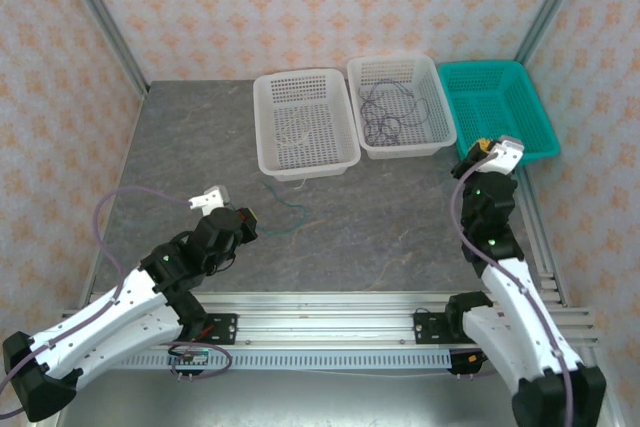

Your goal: Untangle the cables

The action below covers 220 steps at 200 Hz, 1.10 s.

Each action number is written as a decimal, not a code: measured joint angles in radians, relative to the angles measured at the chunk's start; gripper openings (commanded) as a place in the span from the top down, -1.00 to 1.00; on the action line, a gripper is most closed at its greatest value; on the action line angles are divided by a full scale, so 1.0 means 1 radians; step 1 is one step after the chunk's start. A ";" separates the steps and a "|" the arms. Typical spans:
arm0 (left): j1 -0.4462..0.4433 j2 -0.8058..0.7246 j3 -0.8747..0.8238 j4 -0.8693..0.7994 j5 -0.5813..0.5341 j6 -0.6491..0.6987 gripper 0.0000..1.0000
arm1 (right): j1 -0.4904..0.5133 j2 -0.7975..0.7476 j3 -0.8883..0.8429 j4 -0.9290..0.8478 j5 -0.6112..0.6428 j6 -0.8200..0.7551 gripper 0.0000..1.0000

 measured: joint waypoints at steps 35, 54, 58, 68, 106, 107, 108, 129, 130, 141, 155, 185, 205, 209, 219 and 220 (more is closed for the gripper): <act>0.000 -0.005 0.000 0.002 0.000 0.000 1.00 | -0.155 0.243 -0.018 0.096 -0.198 0.126 1.00; 0.000 -0.015 0.000 0.003 0.000 0.000 1.00 | -0.167 0.317 -0.012 0.121 -0.251 0.167 1.00; 0.000 -0.018 0.000 0.003 0.000 0.000 1.00 | -0.170 0.328 -0.009 0.125 -0.261 0.176 1.00; 0.000 -0.025 0.000 0.002 0.000 0.000 1.00 | -0.176 0.358 0.008 0.133 -0.277 0.192 1.00; 0.000 -0.056 -0.006 0.003 0.000 -0.001 1.00 | -0.214 0.494 0.137 0.166 -0.330 0.232 1.00; 0.000 -0.058 -0.006 0.003 0.000 -0.001 1.00 | -0.215 0.500 0.143 0.166 -0.331 0.232 1.00; 0.000 -0.058 -0.007 0.003 0.000 -0.001 1.00 | -0.215 0.503 0.146 0.166 -0.332 0.232 1.00; 0.000 -0.067 -0.010 0.001 -0.001 -0.001 1.00 | -0.215 0.580 0.228 0.173 -0.340 0.239 1.00; 0.000 -0.067 -0.010 0.001 -0.001 -0.001 1.00 | -0.215 0.582 0.230 0.173 -0.340 0.239 1.00; 0.000 -0.069 -0.010 0.001 -0.001 0.000 1.00 | -0.217 0.630 0.274 0.178 -0.353 0.240 1.00; 0.000 -0.069 -0.010 0.002 -0.001 0.000 1.00 | -0.220 0.704 0.337 0.181 -0.383 0.240 1.00; 0.000 -0.060 -0.010 0.006 -0.001 0.000 1.00 | -0.222 0.845 0.430 0.203 -0.395 0.211 0.95; 0.000 -0.050 -0.010 0.008 0.000 0.000 1.00 | -0.233 0.928 0.487 0.185 -0.380 0.185 0.34; 0.000 -0.049 -0.010 0.009 -0.001 0.000 1.00 | -0.240 0.943 0.497 0.179 -0.381 0.193 0.18; 0.000 -0.047 -0.011 0.013 -0.001 0.000 1.00 | -0.261 0.977 0.529 0.162 -0.381 0.204 -0.12; 0.000 -0.047 -0.011 0.014 -0.001 0.000 1.00 | -0.264 0.979 0.531 0.160 -0.381 0.208 -0.14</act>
